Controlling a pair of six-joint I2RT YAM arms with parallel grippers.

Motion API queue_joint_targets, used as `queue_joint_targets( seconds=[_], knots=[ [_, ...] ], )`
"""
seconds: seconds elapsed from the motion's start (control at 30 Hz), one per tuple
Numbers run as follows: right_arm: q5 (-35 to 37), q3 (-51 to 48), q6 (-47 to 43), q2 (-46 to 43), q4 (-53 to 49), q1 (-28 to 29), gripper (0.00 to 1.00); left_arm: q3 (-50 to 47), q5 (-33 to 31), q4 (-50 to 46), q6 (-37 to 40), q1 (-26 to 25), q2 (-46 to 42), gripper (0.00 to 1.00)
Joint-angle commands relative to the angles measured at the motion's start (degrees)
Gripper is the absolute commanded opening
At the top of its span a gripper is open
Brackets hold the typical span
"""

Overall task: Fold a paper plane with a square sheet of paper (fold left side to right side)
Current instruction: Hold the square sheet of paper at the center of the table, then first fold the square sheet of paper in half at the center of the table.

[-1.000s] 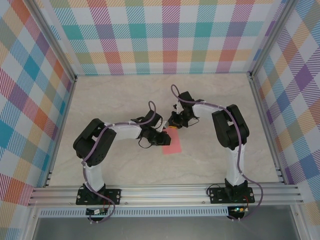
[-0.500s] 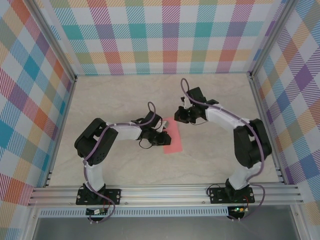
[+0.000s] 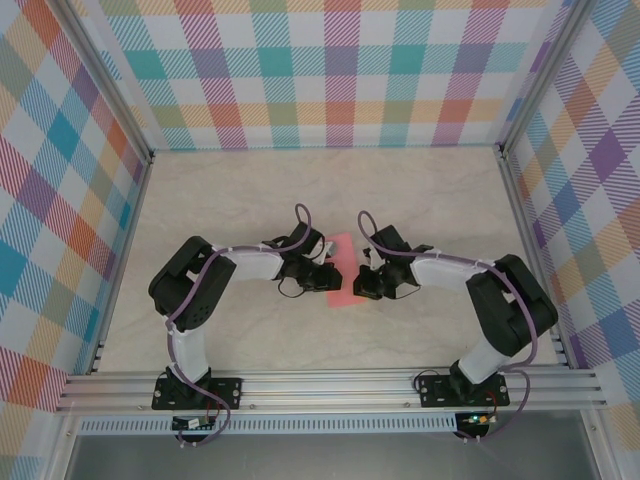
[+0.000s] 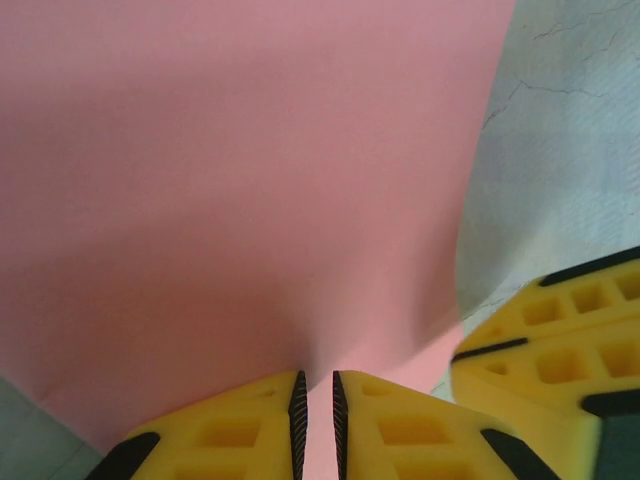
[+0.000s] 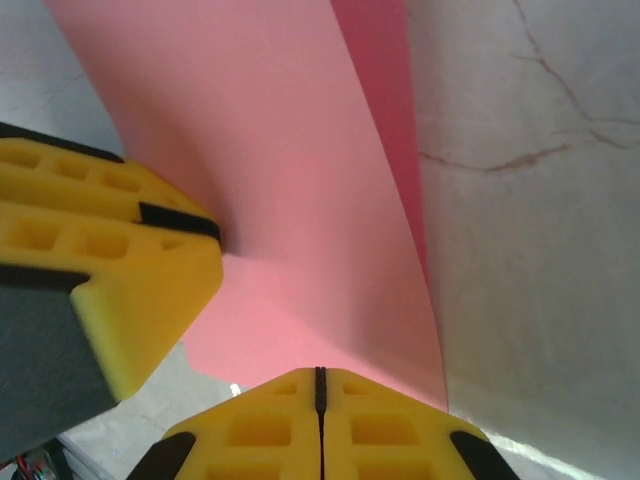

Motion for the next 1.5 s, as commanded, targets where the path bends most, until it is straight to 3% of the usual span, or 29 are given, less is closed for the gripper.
queue_joint_targets(
  seconds=[0.0,0.4,1.13,1.47],
  knots=[
    [1.23,1.85,0.75,2.63,0.44,0.97,0.06,-0.61,-2.6,-3.04,-0.05,-0.27,-0.32,0.18],
    [8.44,4.38,-4.74,7.73,-11.02,1.09,0.06,4.21,-4.45,-5.0,0.04,0.7,-0.08,0.2],
    [11.18,4.79,-6.49,8.39,-14.55,1.09,0.06,9.19,-6.54,-3.69,-0.35,9.52,6.83,0.2],
    [10.94,4.58,-6.76,8.27,-14.75,1.13,0.06,17.79,-6.13,-5.34,-0.71,11.66,10.68,0.19]
  ],
)
